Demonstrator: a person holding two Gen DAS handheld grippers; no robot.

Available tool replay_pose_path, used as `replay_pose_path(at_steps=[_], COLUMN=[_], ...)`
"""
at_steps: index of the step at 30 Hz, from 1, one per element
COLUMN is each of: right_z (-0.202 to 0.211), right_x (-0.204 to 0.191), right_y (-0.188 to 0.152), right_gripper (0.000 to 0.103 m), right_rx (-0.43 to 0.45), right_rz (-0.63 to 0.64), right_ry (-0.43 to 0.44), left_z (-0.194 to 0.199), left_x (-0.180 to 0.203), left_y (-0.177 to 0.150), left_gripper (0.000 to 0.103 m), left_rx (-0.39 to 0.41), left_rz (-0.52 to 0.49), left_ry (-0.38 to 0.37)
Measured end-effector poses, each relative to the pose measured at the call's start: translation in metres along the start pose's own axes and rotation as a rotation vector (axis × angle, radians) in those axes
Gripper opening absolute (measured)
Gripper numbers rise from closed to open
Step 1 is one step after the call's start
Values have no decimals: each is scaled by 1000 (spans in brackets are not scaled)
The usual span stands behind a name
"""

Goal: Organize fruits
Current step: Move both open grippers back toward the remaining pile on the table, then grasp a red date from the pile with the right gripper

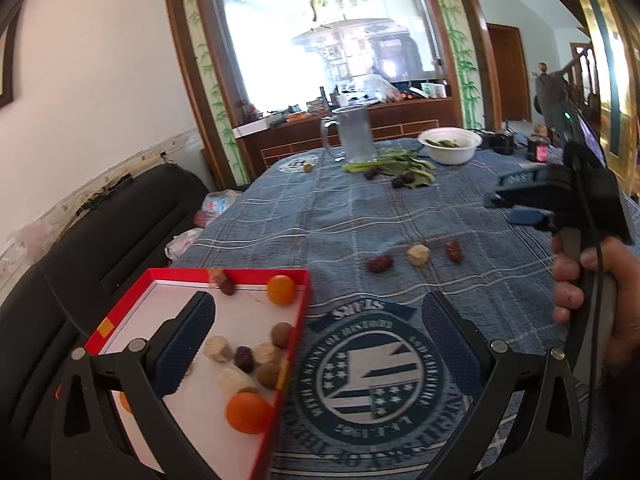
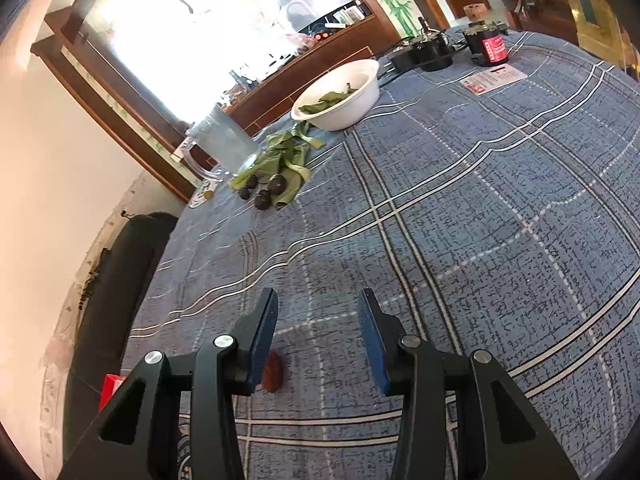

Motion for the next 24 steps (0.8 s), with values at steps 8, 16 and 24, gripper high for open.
replay_pose_path(at_steps=[8, 16, 24], right_z=[7, 11, -3], right_x=[-7, -13, -36], right_y=[0, -1, -27], right_gripper=[41, 41, 41], right_rx=[-9, -26, -169], right_rz=[-16, 16, 128], right_ry=[55, 75, 110], left_z=[6, 6, -13], left_x=[28, 32, -27], left_y=[-1, -10, -23], left_gripper=[103, 103, 103], left_rx=[-2, -21, -85], left_rz=[-67, -114, -34], left_ry=[-24, -30, 78])
Point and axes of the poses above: each gripper's, at about its wrist camera, not at the fingertips, and z roughly against the way its jaws point, x to its right, y to its top, the point moved 7 cm from there along -z, roughly the way its jaws point, and after that the axes turned 5 degrees about x, right-handed, at the moved point
